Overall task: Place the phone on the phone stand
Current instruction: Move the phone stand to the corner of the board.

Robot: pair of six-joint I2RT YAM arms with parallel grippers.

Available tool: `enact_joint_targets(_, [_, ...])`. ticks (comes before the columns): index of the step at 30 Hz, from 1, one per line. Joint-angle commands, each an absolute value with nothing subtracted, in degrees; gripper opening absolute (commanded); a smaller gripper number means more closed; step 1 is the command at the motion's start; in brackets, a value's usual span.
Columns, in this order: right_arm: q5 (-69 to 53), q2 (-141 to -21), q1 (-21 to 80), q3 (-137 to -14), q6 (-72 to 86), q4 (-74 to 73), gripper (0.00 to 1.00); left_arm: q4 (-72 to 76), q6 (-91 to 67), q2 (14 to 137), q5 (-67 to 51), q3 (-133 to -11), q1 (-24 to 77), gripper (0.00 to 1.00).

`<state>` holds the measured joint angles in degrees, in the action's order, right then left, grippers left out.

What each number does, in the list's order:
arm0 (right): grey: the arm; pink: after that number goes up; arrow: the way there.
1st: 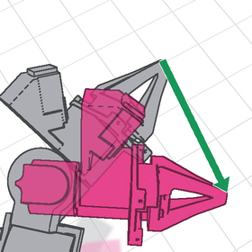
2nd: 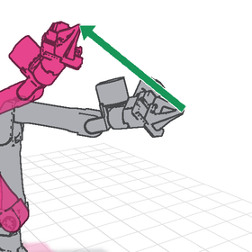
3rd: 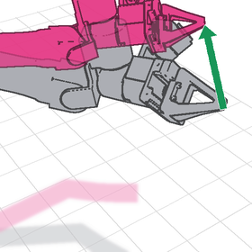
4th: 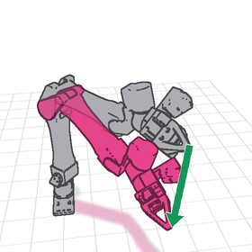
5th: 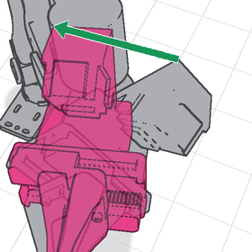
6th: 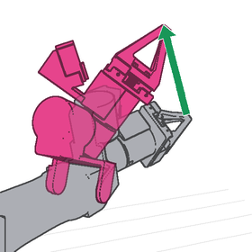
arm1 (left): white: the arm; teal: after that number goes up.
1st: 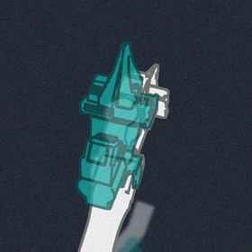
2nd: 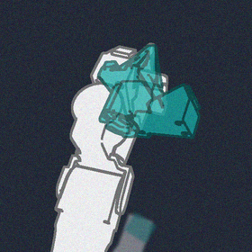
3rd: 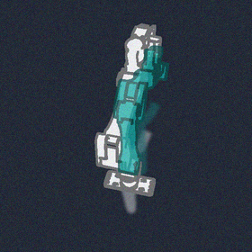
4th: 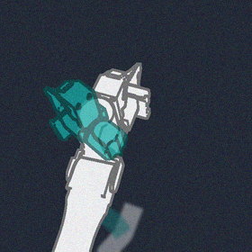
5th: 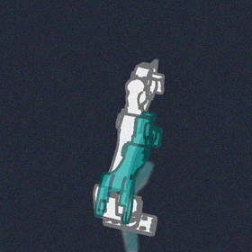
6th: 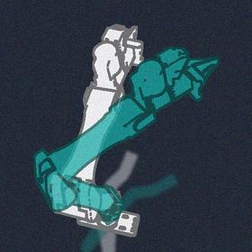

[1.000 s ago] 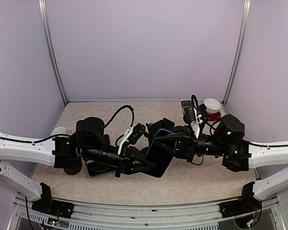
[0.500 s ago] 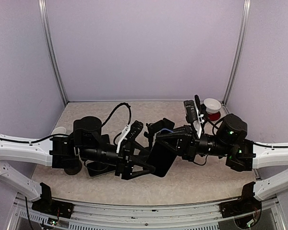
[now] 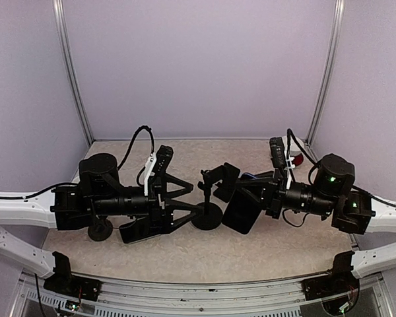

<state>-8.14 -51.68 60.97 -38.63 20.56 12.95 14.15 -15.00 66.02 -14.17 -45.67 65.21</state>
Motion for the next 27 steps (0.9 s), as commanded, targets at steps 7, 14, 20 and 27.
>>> enact_joint_targets(7, [-3.22,-51.48,60.1,-42.87,18.35,4.65,0.0,11.16,-19.26,70.31,-4.55,-47.58,59.82,0.99])
enact_joint_targets(14, [-0.12,-51.19,59.94,-42.79,18.82,3.06,0.0,8.68,-19.17,75.49,-3.85,-52.1,59.06,0.99])
enact_joint_targets(20, [1.37,-51.49,59.96,-41.96,19.32,2.86,0.0,9.23,-18.69,78.96,-4.41,-54.28,58.33,0.99])
enact_joint_targets(27, [2.84,-51.86,59.95,-41.25,20.22,2.48,0.0,11.39,-19.47,83.1,-7.01,-56.02,56.6,0.92])
